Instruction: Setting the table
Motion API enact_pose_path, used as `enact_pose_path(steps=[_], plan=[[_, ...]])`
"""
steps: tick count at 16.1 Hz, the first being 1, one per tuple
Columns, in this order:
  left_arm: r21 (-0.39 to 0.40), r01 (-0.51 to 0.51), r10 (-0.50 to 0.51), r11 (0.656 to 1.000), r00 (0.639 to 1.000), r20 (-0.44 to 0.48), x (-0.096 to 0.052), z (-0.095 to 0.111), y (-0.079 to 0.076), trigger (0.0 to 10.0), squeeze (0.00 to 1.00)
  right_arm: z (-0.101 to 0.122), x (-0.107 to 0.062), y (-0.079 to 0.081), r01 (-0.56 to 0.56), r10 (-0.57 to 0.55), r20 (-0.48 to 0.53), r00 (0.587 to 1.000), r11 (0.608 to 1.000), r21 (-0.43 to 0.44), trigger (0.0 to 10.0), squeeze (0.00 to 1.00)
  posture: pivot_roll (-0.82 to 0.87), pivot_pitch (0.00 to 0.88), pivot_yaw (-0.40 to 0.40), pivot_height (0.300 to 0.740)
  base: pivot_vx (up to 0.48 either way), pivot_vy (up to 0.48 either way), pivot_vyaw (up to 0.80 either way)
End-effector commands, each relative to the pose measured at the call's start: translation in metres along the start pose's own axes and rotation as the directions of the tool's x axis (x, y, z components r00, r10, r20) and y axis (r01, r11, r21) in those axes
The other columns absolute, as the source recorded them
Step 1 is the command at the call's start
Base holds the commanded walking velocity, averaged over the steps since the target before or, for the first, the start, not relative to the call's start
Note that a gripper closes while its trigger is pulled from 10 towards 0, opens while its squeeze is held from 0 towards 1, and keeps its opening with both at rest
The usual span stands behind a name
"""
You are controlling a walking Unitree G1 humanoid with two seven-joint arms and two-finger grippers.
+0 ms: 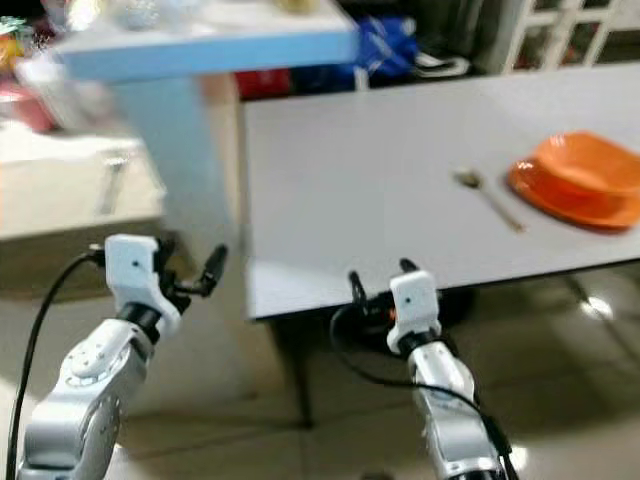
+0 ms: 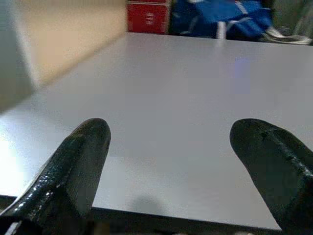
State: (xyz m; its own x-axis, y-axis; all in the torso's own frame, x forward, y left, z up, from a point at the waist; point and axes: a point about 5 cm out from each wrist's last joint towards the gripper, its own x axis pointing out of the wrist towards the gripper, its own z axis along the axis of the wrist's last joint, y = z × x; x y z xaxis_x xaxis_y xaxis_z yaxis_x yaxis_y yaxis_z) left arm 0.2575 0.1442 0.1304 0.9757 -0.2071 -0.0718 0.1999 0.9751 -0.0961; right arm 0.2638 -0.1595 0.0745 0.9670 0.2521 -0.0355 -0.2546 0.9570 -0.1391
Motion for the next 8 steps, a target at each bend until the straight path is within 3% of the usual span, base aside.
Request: enact_pose_path(steps=[1, 7, 8], plan=[[0.002, 0.006, -0.006, 1.000, 1.000, 0.007, 0.002, 0.001, -0.005, 10.0, 0.00, -0.001, -0.001, -0.005, 0.008, -0.008, -0.007, 1.000, 1.000, -0.008, 10.0, 0.00, -0.18, 0.000, 0.093, 0.740, 0.000, 0.480, 0.00], [0.013, -0.025, 0.025, 1.000, 1.000, 0.018, 0.005, 0.003, -0.002, 10.0, 0.00, 0.001, 0.005, -0.002, -0.012, 0.012, -0.008, 1.000, 1.000, -0.012, 10.0, 0.00, -0.16, 0.000, 0.086, 0.740, 0.000, 0.480, 0.00], [0.019, -0.036, 0.036, 0.999, 0.999, 0.013, 0.006, 0.001, -0.001, 10.0, 0.00, 0.005, 0.010, -0.002, -0.015, 0.015, 0.000, 1.000, 1.000, -0.013, 10.0, 0.00, -0.16, 0.000, 0.082, 0.740, 0.000, 0.000, 0.00]])
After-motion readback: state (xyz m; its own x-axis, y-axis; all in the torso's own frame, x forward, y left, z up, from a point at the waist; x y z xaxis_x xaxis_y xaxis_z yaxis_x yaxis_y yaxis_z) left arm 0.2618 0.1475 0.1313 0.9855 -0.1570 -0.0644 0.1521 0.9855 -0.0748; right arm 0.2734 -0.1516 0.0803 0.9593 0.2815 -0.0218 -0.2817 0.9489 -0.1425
